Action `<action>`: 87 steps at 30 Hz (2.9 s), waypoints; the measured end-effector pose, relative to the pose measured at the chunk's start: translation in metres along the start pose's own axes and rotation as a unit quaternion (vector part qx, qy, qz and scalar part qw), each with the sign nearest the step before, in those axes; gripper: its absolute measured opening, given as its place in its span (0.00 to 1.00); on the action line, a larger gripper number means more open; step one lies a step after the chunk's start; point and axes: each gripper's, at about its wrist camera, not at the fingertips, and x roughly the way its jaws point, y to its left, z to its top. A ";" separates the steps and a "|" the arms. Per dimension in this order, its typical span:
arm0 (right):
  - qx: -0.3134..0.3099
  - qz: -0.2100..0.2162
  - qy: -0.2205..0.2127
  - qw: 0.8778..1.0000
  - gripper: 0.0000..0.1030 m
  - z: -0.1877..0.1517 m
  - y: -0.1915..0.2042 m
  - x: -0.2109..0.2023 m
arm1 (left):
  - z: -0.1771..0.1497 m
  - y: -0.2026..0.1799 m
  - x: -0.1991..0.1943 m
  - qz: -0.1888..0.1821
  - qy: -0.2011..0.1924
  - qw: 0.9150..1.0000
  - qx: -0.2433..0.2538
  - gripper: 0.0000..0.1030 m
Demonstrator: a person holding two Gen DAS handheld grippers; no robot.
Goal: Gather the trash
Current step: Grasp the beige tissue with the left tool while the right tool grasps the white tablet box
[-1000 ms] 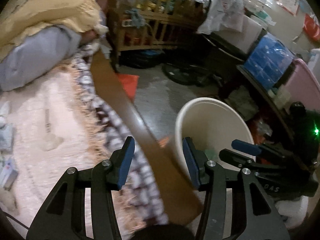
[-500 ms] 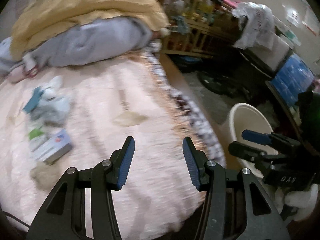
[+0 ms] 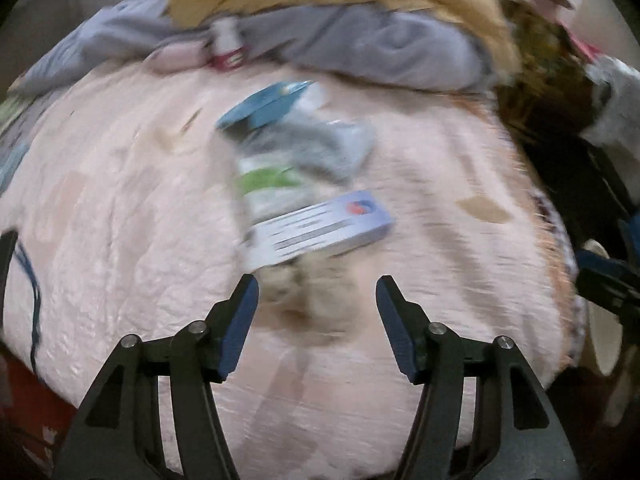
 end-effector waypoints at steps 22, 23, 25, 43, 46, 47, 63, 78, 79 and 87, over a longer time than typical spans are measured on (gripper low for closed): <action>-0.059 0.024 0.098 0.993 0.70 0.023 0.075 0.104 | 0.049 0.104 0.013 -0.042 -0.027 0.996 -0.073 0.13; -0.055 0.020 0.098 0.993 0.70 0.023 0.072 0.102 | 0.053 0.108 0.009 -0.054 -0.032 0.995 -0.079 0.13; -0.047 0.014 0.095 0.994 0.70 0.025 0.064 0.100 | 0.056 0.114 0.000 -0.060 -0.041 0.994 -0.078 0.13; -0.021 -0.004 0.074 0.997 0.70 0.025 0.042 0.077 | 0.029 0.067 0.034 -0.081 0.015 0.997 0.001 0.13; -0.002 -0.017 0.067 0.998 0.70 0.025 0.029 0.067 | 0.006 0.032 0.019 -0.134 0.032 0.990 0.041 0.13; 0.007 -0.021 0.066 0.998 0.70 0.024 0.024 0.063 | -0.001 0.023 0.016 -0.147 0.039 0.987 0.053 0.13; 0.043 0.014 0.098 0.994 0.77 0.036 0.045 0.122 | -0.023 0.021 -0.028 -0.180 0.031 0.981 0.069 0.13; -0.069 -0.057 0.085 0.992 0.46 0.032 0.079 0.156 | -0.020 0.044 -0.015 -0.141 0.027 0.989 0.032 0.13; -0.068 -0.049 0.085 0.993 0.44 0.032 0.078 0.153 | -0.020 0.043 -0.016 -0.144 0.027 0.989 0.028 0.13; -0.066 -0.014 0.036 0.997 0.44 0.035 0.059 0.079 | -0.016 0.021 -0.031 -0.167 -0.003 0.986 -0.001 0.13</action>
